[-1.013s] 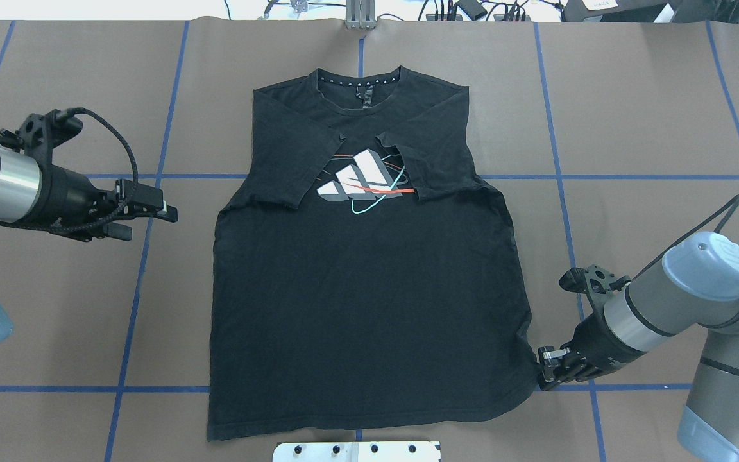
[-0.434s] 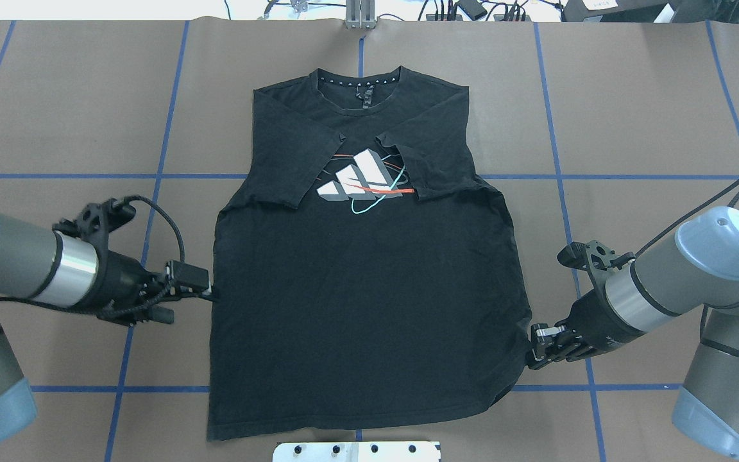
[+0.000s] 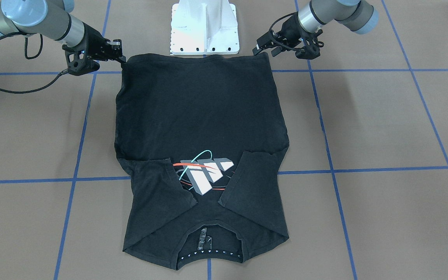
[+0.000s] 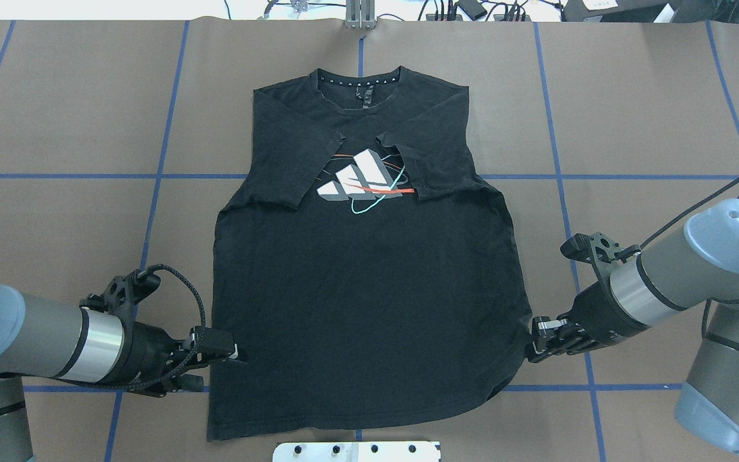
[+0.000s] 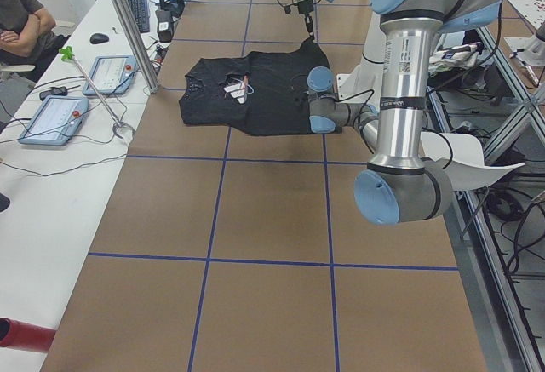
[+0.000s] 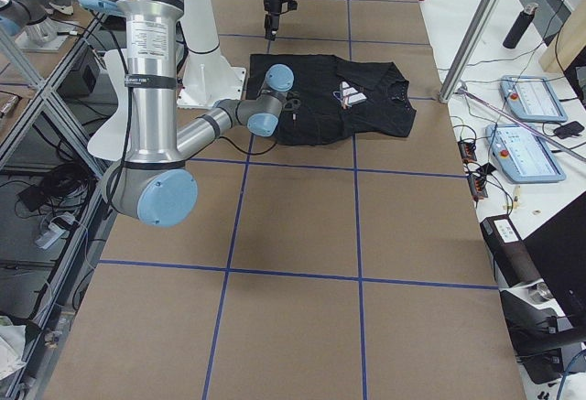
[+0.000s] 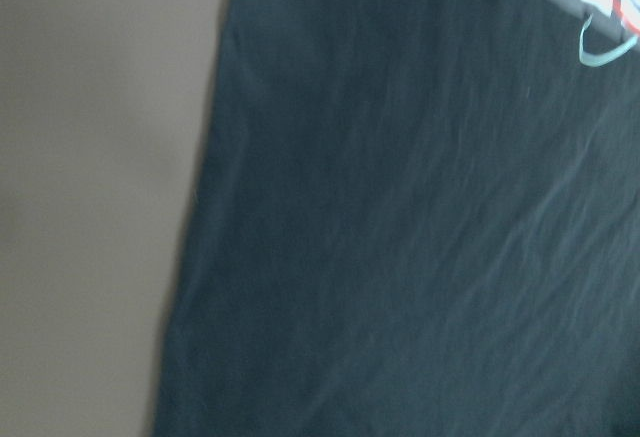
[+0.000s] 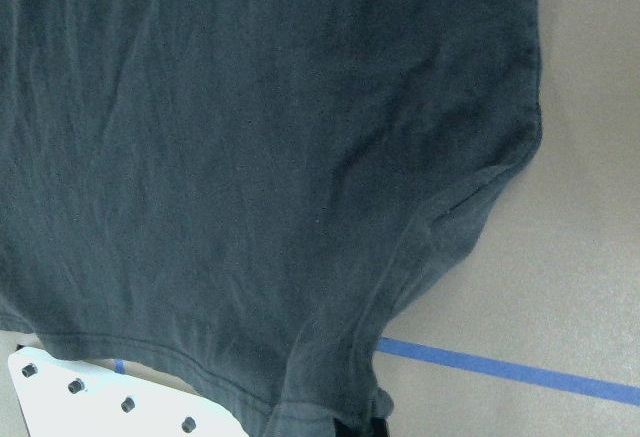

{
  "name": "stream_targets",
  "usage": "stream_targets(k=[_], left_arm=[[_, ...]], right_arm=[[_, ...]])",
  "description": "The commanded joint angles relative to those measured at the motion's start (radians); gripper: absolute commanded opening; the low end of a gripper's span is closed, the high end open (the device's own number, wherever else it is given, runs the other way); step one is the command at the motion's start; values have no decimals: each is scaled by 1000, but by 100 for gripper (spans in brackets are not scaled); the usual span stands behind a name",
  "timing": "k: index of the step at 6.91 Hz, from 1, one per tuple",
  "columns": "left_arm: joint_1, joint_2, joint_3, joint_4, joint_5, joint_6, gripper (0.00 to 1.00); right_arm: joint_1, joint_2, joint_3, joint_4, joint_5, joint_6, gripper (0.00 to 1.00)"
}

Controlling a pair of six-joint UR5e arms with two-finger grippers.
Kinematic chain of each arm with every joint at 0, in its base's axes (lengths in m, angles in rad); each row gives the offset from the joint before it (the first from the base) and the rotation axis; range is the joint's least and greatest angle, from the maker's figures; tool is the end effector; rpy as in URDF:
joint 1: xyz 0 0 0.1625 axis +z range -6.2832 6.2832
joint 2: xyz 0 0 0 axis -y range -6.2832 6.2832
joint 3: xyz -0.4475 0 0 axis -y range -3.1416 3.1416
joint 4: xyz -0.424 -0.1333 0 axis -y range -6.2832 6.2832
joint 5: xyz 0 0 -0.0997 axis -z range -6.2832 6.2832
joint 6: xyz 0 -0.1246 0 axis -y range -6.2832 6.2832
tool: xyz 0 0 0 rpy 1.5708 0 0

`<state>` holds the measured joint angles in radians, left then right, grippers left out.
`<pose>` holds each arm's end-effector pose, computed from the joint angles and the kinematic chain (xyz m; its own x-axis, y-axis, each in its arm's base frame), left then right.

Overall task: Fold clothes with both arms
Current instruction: 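Lower the left gripper to the other hem corner nearest the robot, then pinch both hem corners with the left and right grippers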

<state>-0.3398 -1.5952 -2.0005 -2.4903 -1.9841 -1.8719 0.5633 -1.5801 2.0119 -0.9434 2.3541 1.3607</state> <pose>0.4657 -0.2529 0.3485 0.1960 -0.3574 -0.9132 -0.0083 0.9306 -0.3660 -0.4042 -0.3089 0.3888 0.3752 0.0622 0.9248 0.2251 0.9618 -0.1560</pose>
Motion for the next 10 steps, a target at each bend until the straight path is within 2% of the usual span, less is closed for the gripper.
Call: stream_targets(k=[1,4,10], left_arm=[[41,50,2,-21,27,-23,100],[83,63,20,-12,62,-32,100],[125,46,77,-9,64,-39,100]], right_arm=[[7,2,5,0,1,0,0],[18,23,4,-2,4,0,0],[23,26,1,-2,8,0,0]])
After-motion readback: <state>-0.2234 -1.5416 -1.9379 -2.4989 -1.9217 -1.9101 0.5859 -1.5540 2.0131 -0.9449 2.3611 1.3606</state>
